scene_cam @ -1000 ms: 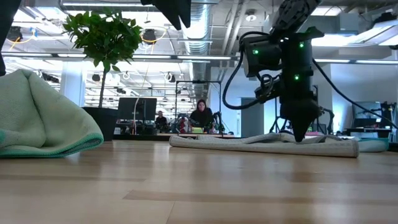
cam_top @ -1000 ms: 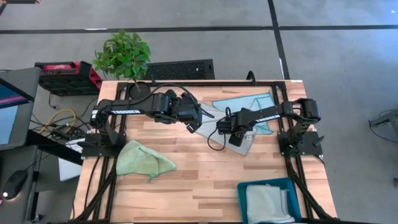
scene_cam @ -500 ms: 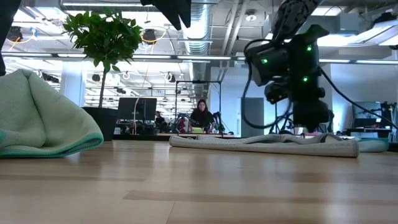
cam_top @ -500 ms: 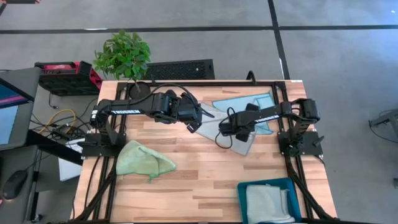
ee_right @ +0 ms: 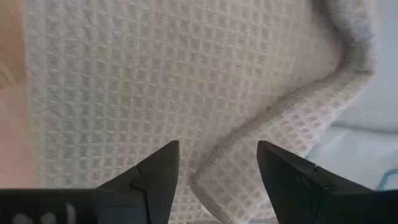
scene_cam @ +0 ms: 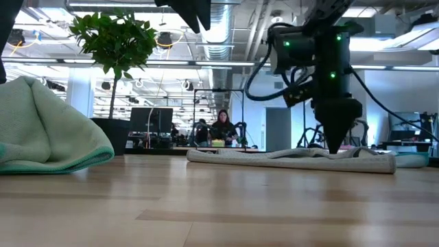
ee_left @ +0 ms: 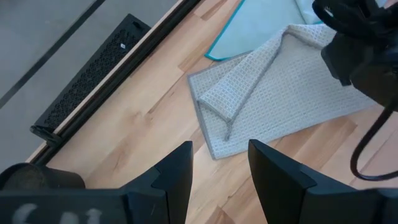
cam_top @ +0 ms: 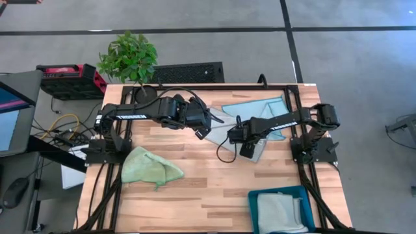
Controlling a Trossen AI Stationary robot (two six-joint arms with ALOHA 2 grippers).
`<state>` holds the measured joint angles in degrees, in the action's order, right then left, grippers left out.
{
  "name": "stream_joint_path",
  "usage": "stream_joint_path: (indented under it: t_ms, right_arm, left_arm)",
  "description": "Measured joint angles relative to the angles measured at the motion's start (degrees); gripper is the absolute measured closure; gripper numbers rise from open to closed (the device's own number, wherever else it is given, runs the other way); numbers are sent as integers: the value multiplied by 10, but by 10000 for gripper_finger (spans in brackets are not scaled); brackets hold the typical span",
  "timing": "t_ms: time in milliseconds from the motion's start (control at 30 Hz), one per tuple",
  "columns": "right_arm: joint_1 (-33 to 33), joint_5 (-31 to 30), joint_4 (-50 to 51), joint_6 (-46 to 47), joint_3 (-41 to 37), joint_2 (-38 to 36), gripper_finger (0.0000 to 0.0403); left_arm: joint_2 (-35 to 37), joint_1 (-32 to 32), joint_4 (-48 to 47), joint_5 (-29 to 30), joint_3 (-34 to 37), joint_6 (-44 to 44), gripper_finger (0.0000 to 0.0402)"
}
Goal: Fold microfiber towels
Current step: Fold the gray microfiber cloth
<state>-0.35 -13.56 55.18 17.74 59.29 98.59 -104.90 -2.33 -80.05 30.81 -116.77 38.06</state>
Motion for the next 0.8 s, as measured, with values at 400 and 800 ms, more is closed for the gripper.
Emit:
stream_joint_path:
  t_ms: [400, 800]
  right_arm:
    - [-14, -33, 28, 32, -35, 10, 163]
    - [-21, -84, 77, 39, -36, 9, 163]
  left_arm:
    - [0, 0, 0, -6, 0, 0, 253]
    - [0, 0, -1, -6, 0, 0, 253]
